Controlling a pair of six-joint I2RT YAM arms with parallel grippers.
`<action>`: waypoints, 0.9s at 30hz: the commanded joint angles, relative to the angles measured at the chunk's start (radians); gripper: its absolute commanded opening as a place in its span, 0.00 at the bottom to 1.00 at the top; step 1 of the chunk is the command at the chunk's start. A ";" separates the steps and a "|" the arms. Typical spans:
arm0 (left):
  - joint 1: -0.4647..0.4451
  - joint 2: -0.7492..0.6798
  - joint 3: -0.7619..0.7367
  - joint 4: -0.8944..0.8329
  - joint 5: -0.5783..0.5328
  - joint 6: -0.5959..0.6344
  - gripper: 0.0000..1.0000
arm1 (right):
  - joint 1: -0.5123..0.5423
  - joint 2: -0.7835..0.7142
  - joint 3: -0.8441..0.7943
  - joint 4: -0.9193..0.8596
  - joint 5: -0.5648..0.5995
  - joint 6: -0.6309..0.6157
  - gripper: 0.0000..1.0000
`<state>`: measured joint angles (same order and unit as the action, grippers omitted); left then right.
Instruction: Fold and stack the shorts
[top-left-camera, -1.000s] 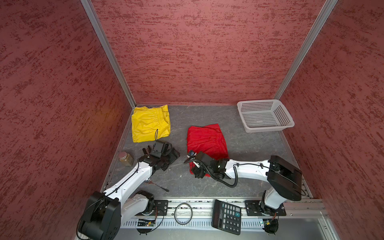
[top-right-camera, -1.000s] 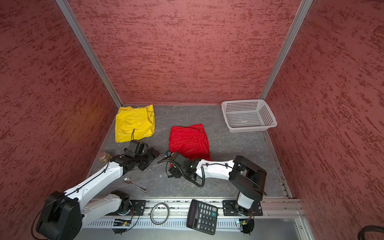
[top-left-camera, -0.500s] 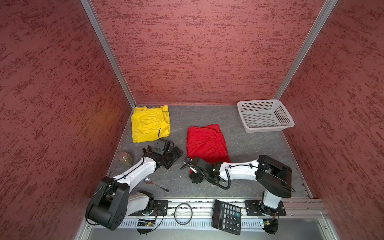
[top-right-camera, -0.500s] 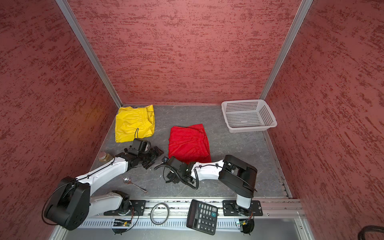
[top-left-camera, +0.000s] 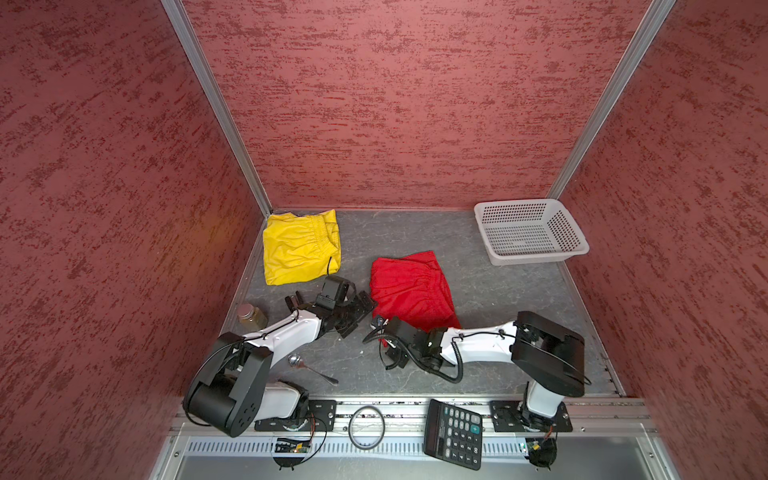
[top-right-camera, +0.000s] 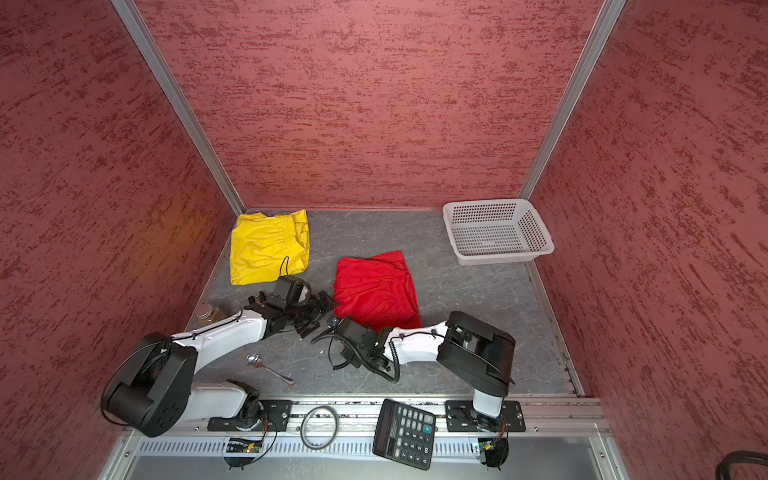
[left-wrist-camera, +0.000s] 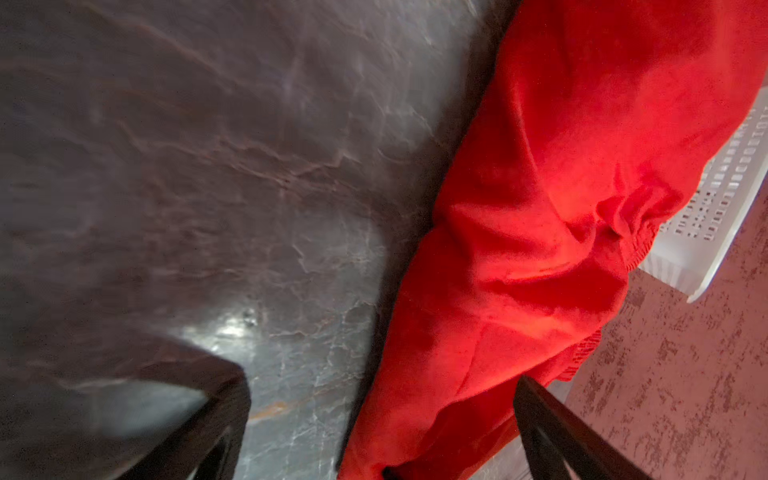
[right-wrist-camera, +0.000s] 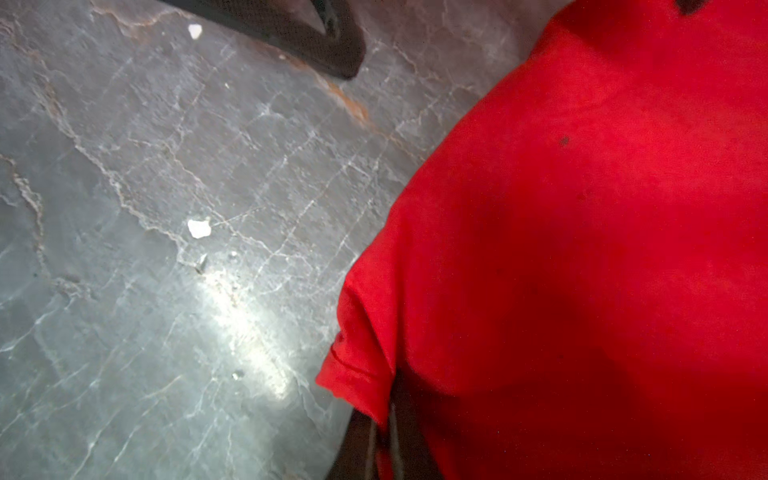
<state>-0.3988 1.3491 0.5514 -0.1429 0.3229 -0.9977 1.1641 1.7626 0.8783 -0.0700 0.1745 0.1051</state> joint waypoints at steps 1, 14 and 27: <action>-0.019 0.024 -0.033 0.104 0.040 -0.041 1.00 | -0.002 -0.061 -0.026 -0.006 0.064 -0.013 0.00; -0.112 0.143 -0.128 0.428 0.102 -0.202 0.93 | -0.070 -0.250 -0.116 0.139 -0.136 0.132 0.00; -0.109 0.353 0.017 0.630 0.135 -0.253 0.04 | -0.089 -0.301 -0.208 0.214 -0.207 0.222 0.26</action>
<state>-0.5213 1.6871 0.5064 0.4801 0.4538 -1.2762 1.0821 1.5074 0.6857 0.0849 -0.0059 0.2821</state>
